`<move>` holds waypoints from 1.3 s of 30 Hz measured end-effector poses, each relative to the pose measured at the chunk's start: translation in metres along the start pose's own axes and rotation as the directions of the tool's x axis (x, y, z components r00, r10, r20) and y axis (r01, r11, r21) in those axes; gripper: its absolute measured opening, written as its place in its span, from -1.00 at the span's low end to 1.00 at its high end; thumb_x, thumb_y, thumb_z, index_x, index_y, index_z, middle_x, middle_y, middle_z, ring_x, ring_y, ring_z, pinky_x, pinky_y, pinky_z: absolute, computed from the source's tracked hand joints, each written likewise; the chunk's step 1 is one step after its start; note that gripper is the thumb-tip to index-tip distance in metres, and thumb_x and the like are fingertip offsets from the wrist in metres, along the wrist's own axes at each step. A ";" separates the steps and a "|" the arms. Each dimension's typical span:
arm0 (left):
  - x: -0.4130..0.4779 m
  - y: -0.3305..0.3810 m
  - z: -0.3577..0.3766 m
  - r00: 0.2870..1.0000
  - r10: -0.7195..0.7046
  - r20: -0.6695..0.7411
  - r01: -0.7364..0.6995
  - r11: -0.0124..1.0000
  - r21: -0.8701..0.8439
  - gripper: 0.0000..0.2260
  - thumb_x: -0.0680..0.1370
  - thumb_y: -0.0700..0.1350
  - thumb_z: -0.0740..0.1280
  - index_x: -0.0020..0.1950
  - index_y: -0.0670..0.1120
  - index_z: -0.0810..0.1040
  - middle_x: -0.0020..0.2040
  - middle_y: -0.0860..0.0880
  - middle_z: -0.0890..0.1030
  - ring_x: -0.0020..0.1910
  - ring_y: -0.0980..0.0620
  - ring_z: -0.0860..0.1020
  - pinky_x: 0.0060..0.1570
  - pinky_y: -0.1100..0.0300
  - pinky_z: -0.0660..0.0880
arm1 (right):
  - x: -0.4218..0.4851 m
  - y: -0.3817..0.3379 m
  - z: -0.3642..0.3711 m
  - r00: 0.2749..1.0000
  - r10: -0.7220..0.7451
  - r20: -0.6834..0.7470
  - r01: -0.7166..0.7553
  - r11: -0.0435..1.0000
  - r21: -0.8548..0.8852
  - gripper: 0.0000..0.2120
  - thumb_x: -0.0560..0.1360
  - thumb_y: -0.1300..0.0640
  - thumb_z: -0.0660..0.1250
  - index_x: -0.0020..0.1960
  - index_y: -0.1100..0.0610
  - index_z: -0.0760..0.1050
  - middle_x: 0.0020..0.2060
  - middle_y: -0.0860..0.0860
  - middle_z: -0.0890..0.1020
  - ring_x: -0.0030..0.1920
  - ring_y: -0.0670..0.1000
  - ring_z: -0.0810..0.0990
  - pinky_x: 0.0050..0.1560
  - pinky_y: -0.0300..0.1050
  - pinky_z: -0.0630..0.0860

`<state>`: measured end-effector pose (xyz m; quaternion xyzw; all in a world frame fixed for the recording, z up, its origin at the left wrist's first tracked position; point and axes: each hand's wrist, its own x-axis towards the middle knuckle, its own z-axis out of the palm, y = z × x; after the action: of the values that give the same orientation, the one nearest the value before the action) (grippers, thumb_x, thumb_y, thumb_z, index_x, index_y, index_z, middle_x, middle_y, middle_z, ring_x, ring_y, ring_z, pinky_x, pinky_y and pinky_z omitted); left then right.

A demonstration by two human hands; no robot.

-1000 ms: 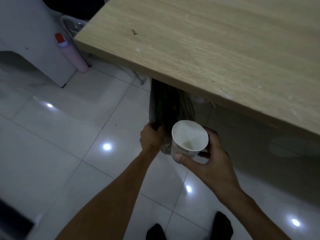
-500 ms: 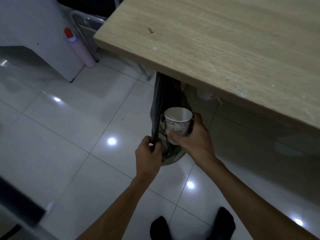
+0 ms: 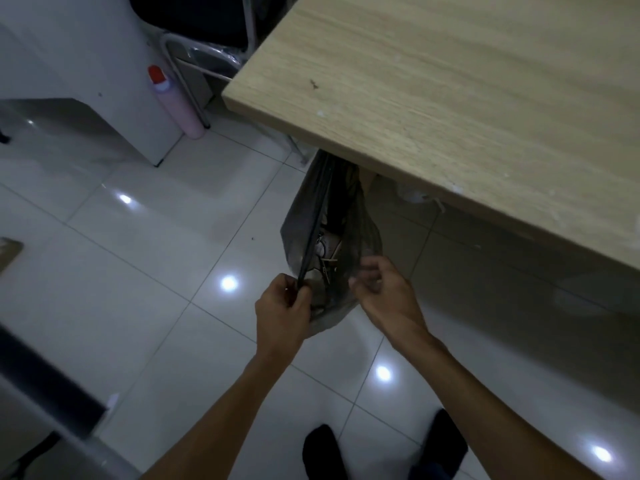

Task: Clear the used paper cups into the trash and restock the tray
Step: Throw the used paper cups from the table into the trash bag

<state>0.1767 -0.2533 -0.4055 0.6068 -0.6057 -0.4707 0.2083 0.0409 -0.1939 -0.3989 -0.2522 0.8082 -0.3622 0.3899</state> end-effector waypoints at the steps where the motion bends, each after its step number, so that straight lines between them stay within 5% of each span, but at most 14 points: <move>1: -0.001 0.003 -0.002 1.000 0.016 0.003 -0.016 0.999 0.037 -0.82 0.53 -0.22 0.31 -0.26 -0.05 0.45 -0.35 -0.11 0.56 -0.41 0.03 0.51 -0.49 0.40 0.39 | -0.008 -0.001 -0.004 1.000 -0.008 -0.015 0.009 1.000 0.015 -0.68 0.48 0.09 0.37 0.21 0.03 0.44 -0.11 -0.14 0.54 -0.05 -0.06 0.58 0.03 -0.04 0.57; 5: -0.006 0.014 -0.008 0.997 0.072 0.002 -0.071 0.971 0.228 -0.90 0.51 -0.17 0.33 -0.20 -0.09 0.49 -0.37 0.07 0.51 -0.40 0.13 0.48 -0.46 0.40 0.32 | -0.036 -0.010 -0.024 0.994 -0.081 -0.073 0.087 0.993 0.086 -0.68 0.43 0.08 0.43 0.15 -0.02 0.45 -0.08 -0.19 0.53 -0.10 -0.10 0.56 -0.08 -0.18 0.55; 14: -0.033 0.043 -0.017 0.989 0.140 0.056 -0.151 0.892 0.427 -0.85 0.56 -0.08 0.32 -0.17 -0.10 0.50 -0.39 0.09 0.49 -0.42 0.18 0.44 -0.47 0.32 0.25 | -0.107 -0.050 -0.097 0.955 -0.277 -0.104 0.292 0.942 0.164 -0.66 0.42 0.05 0.45 0.06 -0.23 0.40 -0.03 -0.24 0.55 0.01 -0.22 0.52 -0.04 -0.35 0.47; 22: -0.103 0.143 -0.003 0.877 0.466 0.116 -0.477 0.872 0.111 -0.83 0.51 -0.23 0.39 -0.25 -0.06 0.49 -0.42 0.06 0.53 -0.42 0.14 0.50 -0.46 0.47 0.33 | -0.155 -0.087 -0.190 0.878 -0.413 -0.243 0.453 0.881 0.135 -0.76 0.37 -0.14 0.32 0.03 -0.20 0.43 -0.05 -0.24 0.58 -0.01 -0.19 0.57 -0.10 -0.34 0.50; 26: -0.123 0.204 0.024 0.766 0.632 0.120 -0.628 0.775 -0.069 -0.84 0.53 -0.07 0.32 -0.23 -0.09 0.51 -0.42 0.03 0.51 -0.45 0.09 0.51 -0.47 0.29 0.45 | -0.148 -0.082 -0.250 0.849 -0.372 -0.376 0.441 0.890 0.114 -0.76 0.37 -0.08 0.39 0.01 -0.18 0.45 -0.08 -0.21 0.58 -0.03 -0.14 0.58 -0.15 -0.30 0.51; 29: -0.129 0.248 0.060 0.742 0.659 0.118 -0.648 0.752 -0.123 -0.77 0.53 -0.01 0.30 -0.26 -0.12 0.52 -0.42 0.04 0.51 -0.47 0.03 0.49 -0.49 0.14 0.47 | -0.132 -0.060 -0.299 0.824 -0.285 -0.490 0.387 0.914 0.121 -0.76 0.34 0.00 0.42 -0.02 -0.15 0.48 -0.10 -0.19 0.61 -0.06 -0.13 0.58 -0.15 -0.25 0.53; 34: -0.132 0.317 0.125 0.743 0.658 0.126 -0.646 0.753 -0.122 -0.84 0.45 0.07 0.32 -0.23 0.01 0.53 -0.34 0.08 0.54 -0.36 0.14 0.48 -0.33 0.42 0.36 | -0.102 -0.024 -0.369 0.771 -0.261 -0.582 0.291 0.956 -0.042 -0.69 0.34 0.02 0.47 0.03 0.02 0.49 -0.05 -0.07 0.59 -0.05 -0.16 0.54 -0.05 -0.44 0.40; 39: -0.123 0.368 0.199 0.753 0.636 0.170 -0.624 0.772 -0.123 -0.83 0.38 0.03 0.45 -0.16 -0.02 0.56 -0.27 0.09 0.57 -0.25 0.18 0.53 -0.25 0.42 0.37 | -0.061 -0.013 -0.426 0.691 -0.364 -0.624 0.146 0.916 -0.373 -0.51 0.30 -0.18 0.26 0.10 0.11 0.51 0.04 0.03 0.57 0.08 0.09 0.53 0.05 -0.04 0.41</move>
<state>-0.1637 -0.1420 -0.1569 0.3102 -0.7782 -0.4496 0.3098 -0.2690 0.0058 -0.1764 -0.2674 0.8949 -0.3558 -0.0310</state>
